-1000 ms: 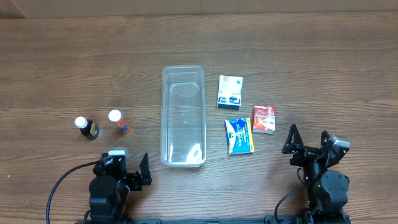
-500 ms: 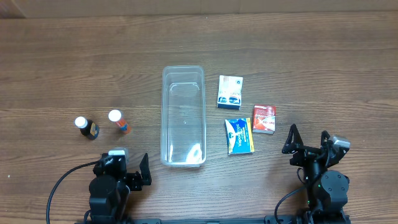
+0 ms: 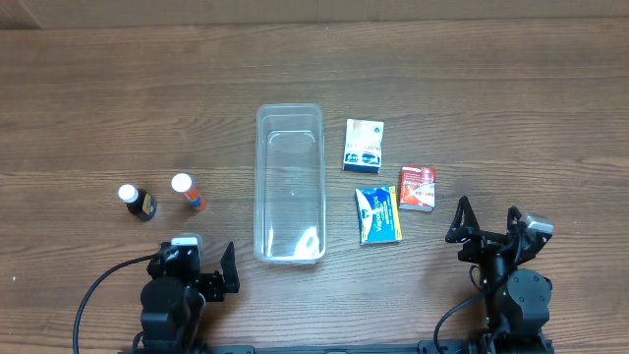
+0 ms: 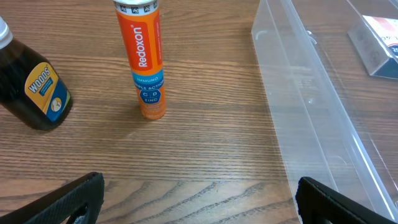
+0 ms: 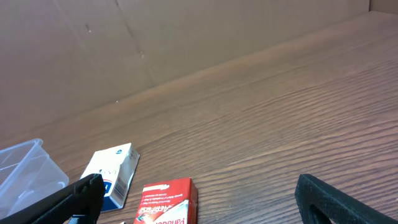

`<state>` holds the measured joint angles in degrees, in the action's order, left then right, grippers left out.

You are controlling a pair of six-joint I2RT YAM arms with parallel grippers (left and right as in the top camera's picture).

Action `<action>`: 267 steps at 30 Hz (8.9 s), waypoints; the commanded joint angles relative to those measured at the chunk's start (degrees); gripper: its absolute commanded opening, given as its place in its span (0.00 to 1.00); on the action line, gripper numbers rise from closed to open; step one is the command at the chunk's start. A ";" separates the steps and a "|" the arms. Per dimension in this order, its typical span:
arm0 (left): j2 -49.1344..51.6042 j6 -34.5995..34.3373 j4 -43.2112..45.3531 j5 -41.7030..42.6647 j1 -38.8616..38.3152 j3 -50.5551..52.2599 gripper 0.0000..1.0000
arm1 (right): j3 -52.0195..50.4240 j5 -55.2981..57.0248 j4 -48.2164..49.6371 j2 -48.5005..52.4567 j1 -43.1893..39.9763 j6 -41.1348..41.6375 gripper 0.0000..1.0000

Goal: Pack container

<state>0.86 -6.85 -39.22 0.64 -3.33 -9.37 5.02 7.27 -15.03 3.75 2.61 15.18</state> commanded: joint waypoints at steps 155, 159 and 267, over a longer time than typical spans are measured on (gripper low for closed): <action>-0.35 0.46 0.02 -0.61 0.33 0.17 1.00 | 102.66 -5.99 -66.62 101.85 21.20 5.99 1.00; -0.35 0.46 0.02 -0.61 0.31 0.15 1.00 | 85.68 -8.61 -62.69 101.88 20.57 4.33 1.00; -0.35 0.46 0.02 -0.61 0.33 0.17 1.00 | 64.81 -0.26 -47.47 94.97 32.09 12.13 0.68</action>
<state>0.86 -6.85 -39.24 0.64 -3.33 -9.34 60.93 0.93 -56.10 102.37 33.82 24.82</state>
